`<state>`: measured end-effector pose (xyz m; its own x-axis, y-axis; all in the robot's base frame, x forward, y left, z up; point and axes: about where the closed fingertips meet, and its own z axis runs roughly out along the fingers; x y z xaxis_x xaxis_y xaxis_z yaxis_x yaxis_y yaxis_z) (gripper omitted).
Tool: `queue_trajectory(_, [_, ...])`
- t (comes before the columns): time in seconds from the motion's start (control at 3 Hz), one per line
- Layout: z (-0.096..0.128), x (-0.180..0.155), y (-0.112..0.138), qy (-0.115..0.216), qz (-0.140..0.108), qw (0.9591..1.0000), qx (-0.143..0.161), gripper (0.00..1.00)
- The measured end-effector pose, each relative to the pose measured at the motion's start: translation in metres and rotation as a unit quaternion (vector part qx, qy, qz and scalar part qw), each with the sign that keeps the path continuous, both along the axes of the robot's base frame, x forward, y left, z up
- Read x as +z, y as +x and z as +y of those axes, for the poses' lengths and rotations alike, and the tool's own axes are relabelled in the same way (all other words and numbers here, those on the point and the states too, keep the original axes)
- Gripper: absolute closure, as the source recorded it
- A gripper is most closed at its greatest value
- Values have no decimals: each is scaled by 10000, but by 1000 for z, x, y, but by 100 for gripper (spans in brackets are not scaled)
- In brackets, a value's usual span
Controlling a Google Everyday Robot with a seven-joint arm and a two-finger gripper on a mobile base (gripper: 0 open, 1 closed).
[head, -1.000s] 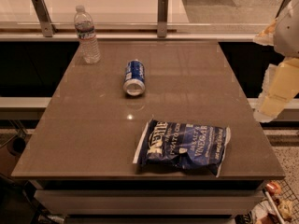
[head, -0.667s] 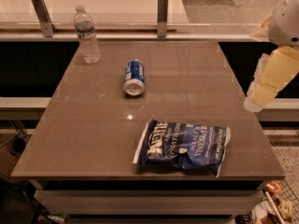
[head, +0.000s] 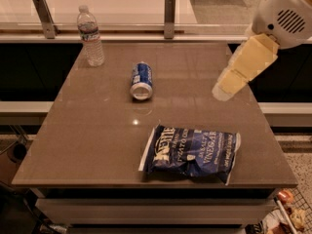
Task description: Place pepsi can upright
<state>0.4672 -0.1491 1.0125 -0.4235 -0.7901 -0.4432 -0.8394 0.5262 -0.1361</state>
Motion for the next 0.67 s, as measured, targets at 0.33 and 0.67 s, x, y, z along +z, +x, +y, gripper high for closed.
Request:
queue_trajectory(0.33, [36, 6, 15, -122, 58, 9992, -376, 0])
queue_trajectory(0.67, [60, 5, 45, -400, 257, 9953, -849, 0])
